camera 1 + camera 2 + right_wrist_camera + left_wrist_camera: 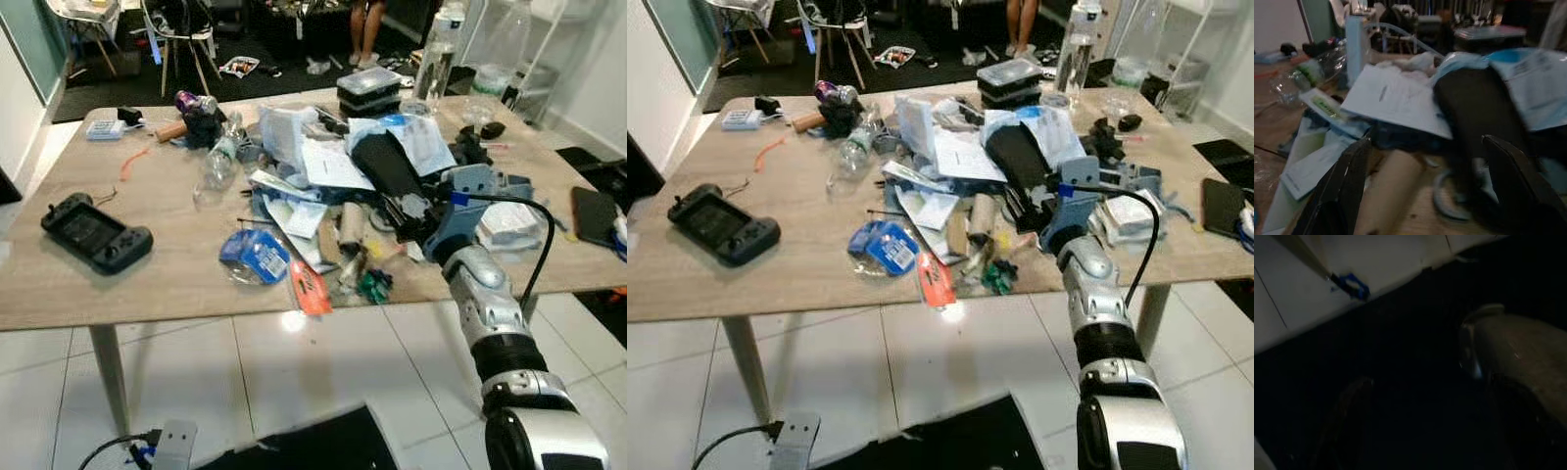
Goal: Picking trash to rubbish bin
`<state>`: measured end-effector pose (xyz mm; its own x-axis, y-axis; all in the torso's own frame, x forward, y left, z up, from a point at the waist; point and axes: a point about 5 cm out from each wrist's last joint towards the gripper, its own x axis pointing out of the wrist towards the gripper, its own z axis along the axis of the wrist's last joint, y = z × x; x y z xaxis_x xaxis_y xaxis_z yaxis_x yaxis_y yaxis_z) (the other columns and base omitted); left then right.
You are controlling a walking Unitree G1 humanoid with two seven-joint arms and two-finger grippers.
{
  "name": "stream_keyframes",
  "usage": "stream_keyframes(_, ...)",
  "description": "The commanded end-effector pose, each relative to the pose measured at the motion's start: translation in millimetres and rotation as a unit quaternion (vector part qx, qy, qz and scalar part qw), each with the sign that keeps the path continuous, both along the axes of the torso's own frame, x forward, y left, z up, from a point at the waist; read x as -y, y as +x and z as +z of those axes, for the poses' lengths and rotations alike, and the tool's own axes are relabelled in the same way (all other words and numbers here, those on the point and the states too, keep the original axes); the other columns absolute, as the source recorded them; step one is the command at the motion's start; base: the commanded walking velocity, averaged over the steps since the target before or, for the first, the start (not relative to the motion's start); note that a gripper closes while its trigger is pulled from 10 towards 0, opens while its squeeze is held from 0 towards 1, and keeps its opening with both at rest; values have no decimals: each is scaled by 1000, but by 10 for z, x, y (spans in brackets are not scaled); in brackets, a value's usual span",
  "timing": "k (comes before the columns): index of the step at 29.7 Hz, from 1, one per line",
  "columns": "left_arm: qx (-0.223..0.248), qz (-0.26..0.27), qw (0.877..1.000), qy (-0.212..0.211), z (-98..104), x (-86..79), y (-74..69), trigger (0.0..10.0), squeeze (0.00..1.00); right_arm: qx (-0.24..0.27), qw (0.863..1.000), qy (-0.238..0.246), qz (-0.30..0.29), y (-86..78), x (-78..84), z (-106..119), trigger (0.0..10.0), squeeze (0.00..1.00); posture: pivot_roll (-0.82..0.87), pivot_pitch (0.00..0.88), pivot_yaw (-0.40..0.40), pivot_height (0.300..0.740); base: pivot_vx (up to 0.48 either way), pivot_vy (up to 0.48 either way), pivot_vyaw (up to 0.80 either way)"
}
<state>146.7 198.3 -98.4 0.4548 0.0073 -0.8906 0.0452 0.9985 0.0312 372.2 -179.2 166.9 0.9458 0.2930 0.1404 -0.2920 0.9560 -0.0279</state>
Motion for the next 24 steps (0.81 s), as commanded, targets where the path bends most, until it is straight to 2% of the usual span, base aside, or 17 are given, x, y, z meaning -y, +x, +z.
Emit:
stream_keyframes(1,-14,-10,1000,2,-26,1,-68,10000,0,-18,1000,-5,-10,-9,58,-62,10000,0,-31,90,16,740,368,0,0)
stream_keyframes(5,-13,-7,1000,2,-24,-6,-68,10000,0,-43,999,-21,-18,7,72,-117,10000,0,-28,89,19,740,346,0,0)
stream_keyframes(13,-13,-27,999,10,-17,-17,-53,10000,0,-88,994,-46,-50,24,95,-246,10000,0,-25,87,21,740,0,0,0)
stream_keyframes(17,-12,-28,999,10,-17,-17,-52,10000,0,-89,995,-30,-28,11,41,-256,10000,0,-25,87,21,740,0,0,0)
stream_keyframes(24,-12,-33,999,12,-12,-17,-39,10000,0,-106,992,-72,16,-5,-100,-249,10000,0,-23,88,23,740,0,0,0)
